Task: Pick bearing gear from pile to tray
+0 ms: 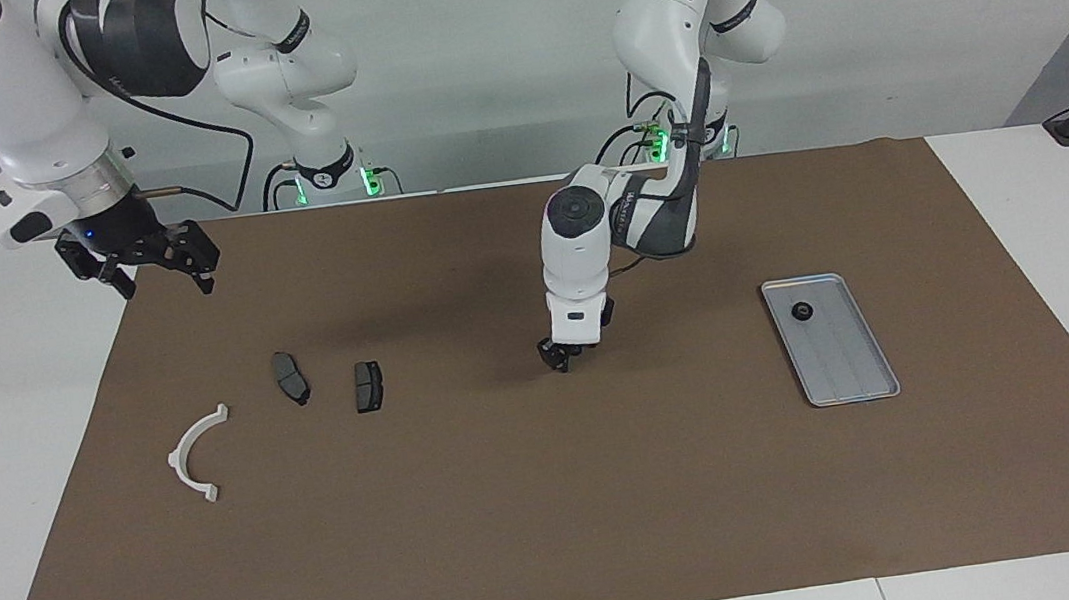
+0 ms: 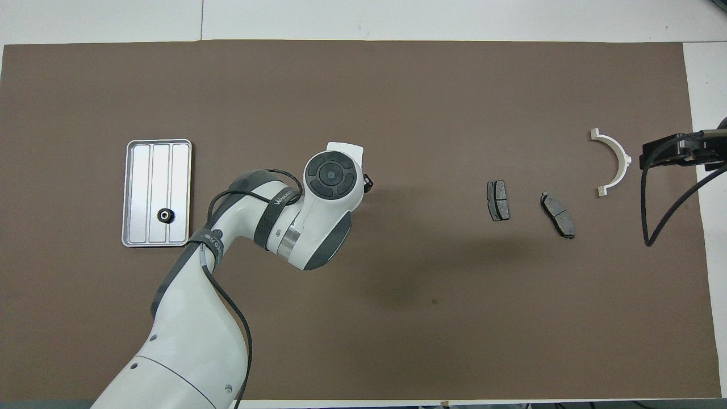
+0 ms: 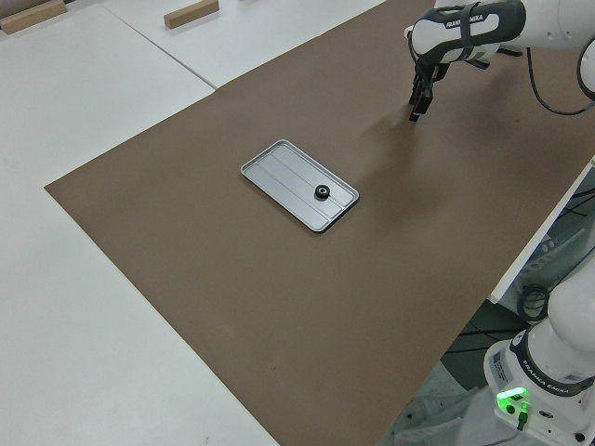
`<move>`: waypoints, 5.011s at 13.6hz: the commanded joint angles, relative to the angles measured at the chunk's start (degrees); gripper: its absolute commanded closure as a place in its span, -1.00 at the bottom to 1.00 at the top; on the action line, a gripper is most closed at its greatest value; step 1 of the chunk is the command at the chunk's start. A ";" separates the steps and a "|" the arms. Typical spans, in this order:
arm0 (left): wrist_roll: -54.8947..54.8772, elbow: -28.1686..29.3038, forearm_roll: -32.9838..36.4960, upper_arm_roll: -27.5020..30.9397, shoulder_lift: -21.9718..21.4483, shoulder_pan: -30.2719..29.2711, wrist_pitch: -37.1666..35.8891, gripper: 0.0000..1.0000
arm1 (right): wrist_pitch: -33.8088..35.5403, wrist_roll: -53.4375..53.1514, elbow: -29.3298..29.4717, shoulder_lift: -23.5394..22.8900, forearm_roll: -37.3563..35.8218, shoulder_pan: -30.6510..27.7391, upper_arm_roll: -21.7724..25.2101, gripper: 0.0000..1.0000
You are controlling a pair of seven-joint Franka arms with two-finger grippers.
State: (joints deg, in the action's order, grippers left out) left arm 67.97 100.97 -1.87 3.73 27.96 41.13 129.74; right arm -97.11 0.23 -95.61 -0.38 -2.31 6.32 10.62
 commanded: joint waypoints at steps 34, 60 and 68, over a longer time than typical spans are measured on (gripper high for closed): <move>-51.62 2.46 0.03 1.02 -6.08 -38.75 -0.74 0.87 | 10.54 1.71 2.71 2.05 2.04 -0.34 -0.25 -1.00; -51.71 2.66 -0.06 1.19 -16.34 -40.16 -13.70 -1.00 | 10.45 1.80 2.44 2.14 1.78 -0.26 -0.16 -1.00; -52.06 3.44 -0.06 1.11 -31.02 -40.07 -32.86 -1.00 | 10.45 1.80 2.44 2.23 1.69 -0.17 -0.16 -1.00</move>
State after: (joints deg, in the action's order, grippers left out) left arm 16.96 102.54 -1.81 5.19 0.66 1.65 99.87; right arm -87.62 0.26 -93.09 1.30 -1.20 6.40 10.44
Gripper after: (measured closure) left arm 0.000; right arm 0.000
